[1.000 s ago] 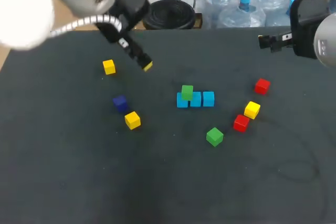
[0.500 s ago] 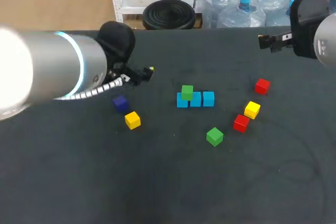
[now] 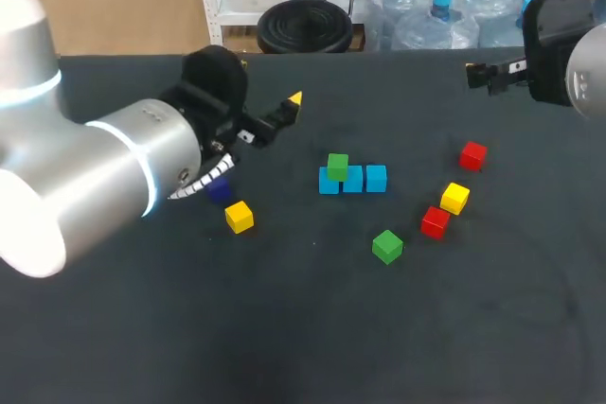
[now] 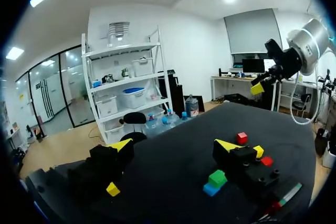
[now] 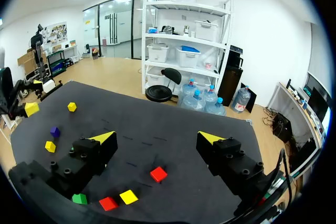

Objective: Place the blue cubes, place green cubes on the blue cubes, place the yellow cubes on the green cubes, then place the red cubes on the yellow cubes, and place purple cube on the red cubes.

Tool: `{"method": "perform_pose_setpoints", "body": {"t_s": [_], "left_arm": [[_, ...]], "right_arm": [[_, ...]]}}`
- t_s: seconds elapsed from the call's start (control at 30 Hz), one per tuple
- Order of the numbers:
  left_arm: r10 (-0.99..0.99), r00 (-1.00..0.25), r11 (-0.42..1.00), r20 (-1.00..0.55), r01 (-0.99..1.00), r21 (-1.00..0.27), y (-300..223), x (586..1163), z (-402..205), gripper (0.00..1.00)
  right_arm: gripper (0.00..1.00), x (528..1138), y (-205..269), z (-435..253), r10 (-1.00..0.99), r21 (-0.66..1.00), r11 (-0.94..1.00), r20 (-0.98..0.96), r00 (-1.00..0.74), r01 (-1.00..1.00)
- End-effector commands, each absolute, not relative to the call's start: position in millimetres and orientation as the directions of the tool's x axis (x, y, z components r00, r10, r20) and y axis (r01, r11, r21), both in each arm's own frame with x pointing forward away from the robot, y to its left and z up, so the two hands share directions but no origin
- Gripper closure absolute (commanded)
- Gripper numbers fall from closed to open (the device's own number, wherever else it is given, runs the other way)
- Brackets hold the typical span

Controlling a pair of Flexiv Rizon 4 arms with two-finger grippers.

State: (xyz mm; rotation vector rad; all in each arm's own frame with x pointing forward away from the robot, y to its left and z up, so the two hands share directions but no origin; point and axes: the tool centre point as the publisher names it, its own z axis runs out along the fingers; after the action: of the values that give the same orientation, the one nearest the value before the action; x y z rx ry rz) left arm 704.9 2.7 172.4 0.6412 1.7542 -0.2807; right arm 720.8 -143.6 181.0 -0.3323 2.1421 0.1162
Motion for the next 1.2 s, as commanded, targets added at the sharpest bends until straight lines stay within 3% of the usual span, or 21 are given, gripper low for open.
{"method": "perform_pose_setpoints", "body": {"t_s": [0.03, 0.77, 1.0, 1.2], "left_arm": [[0.271, -0.161, 0.801, -0.949, 0.584, 0.129, 2, 715, 169, 0.00], [0.271, -0.161, 0.801, -0.949, 0.584, 0.129, 2, 715, 169, 0.00], [0.271, -0.161, 0.801, -0.949, 0.584, 0.129, 2, 715, 169, 0.00], [0.271, -0.161, 0.801, -0.949, 0.584, 0.129, 2, 715, 169, 0.00]], "right_arm": [[0.00, 721, -144, 178, -0.189, -0.040, 0.958, -0.833, -0.520, -0.283], [0.00, 721, -144, 178, -0.189, -0.040, 0.958, -0.833, -0.520, -0.283], [0.00, 680, -96, 191, -0.506, -0.208, 0.788, -0.754, -0.418, -0.579], [0.00, 646, -83, 183, -0.755, -0.380, 0.551, -0.607, -0.249, -0.743]]}}
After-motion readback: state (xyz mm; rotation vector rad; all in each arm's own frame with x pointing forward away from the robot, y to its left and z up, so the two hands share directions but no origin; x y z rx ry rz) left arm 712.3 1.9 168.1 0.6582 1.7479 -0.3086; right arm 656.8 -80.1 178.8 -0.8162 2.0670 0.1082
